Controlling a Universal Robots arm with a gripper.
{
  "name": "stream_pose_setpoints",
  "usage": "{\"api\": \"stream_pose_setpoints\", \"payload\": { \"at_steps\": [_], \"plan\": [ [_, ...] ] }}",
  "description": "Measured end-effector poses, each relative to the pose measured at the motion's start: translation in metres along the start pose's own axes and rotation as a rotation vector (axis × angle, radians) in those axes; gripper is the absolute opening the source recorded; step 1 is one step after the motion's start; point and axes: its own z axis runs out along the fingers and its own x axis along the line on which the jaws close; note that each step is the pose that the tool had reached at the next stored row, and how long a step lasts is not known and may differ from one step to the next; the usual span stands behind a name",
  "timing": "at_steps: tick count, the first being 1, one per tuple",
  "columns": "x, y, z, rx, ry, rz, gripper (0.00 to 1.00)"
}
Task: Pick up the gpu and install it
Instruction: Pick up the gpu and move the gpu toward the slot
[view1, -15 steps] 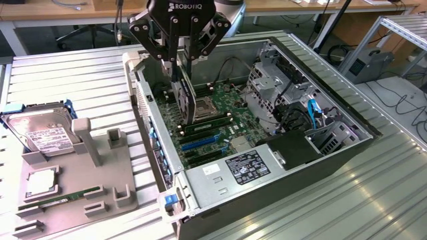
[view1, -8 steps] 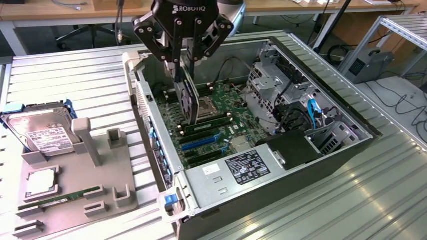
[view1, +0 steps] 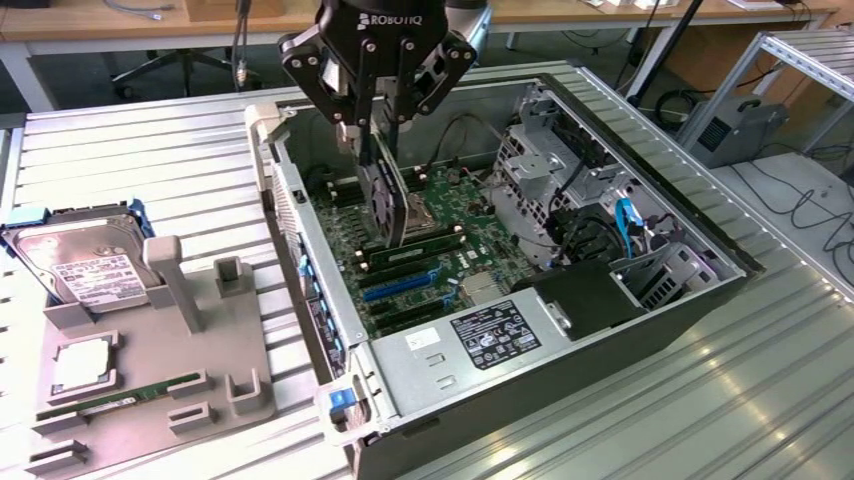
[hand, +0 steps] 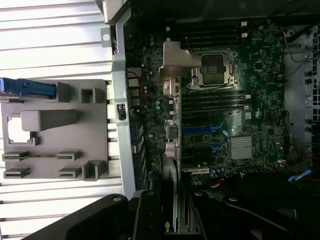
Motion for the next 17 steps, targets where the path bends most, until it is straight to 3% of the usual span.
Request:
{"api": "stream_pose_setpoints", "payload": {
  "at_steps": [17],
  "plan": [
    [-0.017, 0.0015, 0.0056, 0.0035, -0.0003, 0.000, 0.26]
  ]
}}
